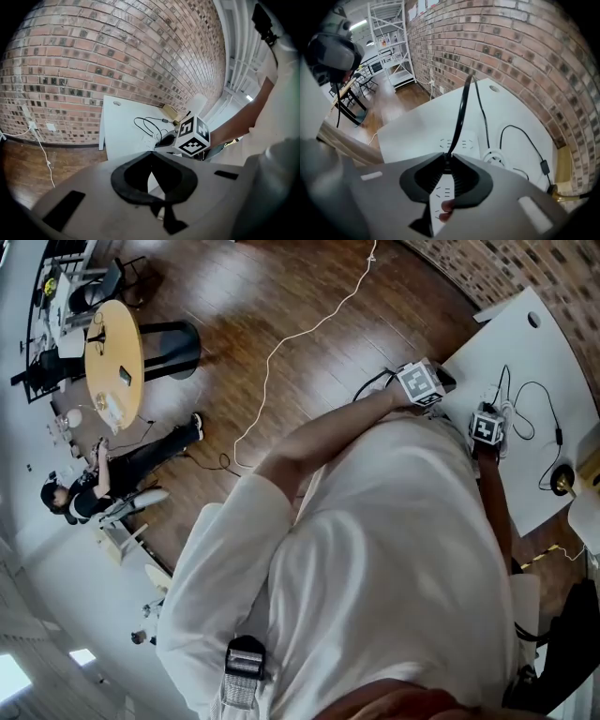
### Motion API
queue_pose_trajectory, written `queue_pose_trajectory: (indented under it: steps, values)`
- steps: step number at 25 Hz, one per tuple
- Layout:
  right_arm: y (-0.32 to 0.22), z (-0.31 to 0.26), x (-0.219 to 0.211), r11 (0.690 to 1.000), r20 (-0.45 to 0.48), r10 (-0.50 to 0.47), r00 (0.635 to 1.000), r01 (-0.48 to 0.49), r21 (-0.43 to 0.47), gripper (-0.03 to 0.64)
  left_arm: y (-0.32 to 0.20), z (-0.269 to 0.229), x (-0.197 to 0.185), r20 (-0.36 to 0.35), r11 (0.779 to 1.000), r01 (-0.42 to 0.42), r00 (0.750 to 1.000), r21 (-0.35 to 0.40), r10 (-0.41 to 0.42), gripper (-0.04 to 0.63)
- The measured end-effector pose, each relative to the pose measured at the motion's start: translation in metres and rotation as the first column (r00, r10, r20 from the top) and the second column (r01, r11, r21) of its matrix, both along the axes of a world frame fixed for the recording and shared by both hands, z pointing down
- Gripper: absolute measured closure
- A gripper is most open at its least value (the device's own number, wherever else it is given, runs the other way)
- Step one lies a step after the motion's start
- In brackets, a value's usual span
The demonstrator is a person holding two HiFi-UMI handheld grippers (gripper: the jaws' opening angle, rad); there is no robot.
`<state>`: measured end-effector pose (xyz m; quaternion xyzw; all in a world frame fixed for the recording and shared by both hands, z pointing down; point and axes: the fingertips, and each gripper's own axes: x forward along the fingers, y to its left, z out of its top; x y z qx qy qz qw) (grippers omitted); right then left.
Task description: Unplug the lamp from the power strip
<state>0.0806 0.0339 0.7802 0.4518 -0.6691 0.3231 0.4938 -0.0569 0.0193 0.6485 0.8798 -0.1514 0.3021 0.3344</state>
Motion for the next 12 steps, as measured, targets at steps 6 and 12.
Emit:
queue_pose_trajectory:
  steps: [6, 12]
  values:
    - [0.003, 0.012, -0.021, 0.994, 0.134, 0.088, 0.987, -0.079, -0.072, 0.563, 0.008, 0.008, -0.015, 0.009, 1.0, 0.001, 1.0, -0.009, -0.001, 0.591]
    - [-0.012, 0.011, 0.0, 0.986, 0.14, 0.163, 0.977, -0.158, -0.046, 0.561, 0.013, 0.015, 0.001, 0.007, 1.0, -0.01, 1.0, -0.016, 0.01, 0.591]
